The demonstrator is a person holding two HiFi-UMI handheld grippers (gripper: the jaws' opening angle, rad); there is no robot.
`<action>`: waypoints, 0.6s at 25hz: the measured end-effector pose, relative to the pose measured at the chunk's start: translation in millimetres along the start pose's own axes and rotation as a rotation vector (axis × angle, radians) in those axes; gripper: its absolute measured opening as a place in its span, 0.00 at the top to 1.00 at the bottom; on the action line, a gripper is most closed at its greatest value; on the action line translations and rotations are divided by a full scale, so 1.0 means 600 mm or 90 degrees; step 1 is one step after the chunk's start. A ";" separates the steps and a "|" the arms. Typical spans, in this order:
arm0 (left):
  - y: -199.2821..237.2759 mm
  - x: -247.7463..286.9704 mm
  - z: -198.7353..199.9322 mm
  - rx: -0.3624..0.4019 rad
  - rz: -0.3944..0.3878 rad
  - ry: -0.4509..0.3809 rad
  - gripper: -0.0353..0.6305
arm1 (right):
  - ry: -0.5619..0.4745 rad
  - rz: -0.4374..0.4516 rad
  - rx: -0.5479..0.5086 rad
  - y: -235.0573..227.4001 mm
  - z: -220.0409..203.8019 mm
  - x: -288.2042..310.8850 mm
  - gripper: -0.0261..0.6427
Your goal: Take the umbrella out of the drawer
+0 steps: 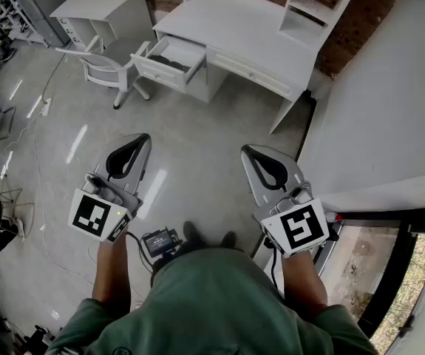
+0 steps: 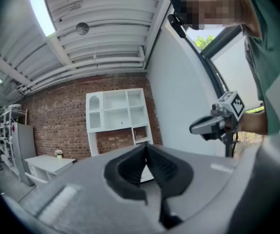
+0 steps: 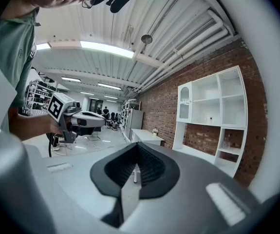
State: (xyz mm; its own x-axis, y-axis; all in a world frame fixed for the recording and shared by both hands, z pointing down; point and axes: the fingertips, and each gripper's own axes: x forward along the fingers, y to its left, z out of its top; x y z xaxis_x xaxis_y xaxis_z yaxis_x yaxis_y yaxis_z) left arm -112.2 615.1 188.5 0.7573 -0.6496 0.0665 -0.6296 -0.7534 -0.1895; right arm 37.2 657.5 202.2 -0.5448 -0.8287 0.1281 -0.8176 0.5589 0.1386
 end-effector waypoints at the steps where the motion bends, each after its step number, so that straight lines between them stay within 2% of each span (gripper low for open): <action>1: 0.004 -0.001 -0.003 -0.001 0.000 0.000 0.94 | -0.001 0.000 0.000 0.002 0.000 0.004 0.95; 15: 0.076 -0.013 -0.032 -0.012 -0.003 -0.001 0.94 | -0.003 -0.002 0.009 0.019 0.007 0.079 0.95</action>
State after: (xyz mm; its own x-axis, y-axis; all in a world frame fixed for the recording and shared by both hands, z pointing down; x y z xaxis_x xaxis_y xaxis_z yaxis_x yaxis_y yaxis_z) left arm -150.0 583.7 198.4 0.7601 -0.6464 0.0661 -0.6297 -0.7579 -0.1702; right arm 1.6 624.5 205.5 -0.5431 -0.8306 0.1227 -0.8218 0.5559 0.1250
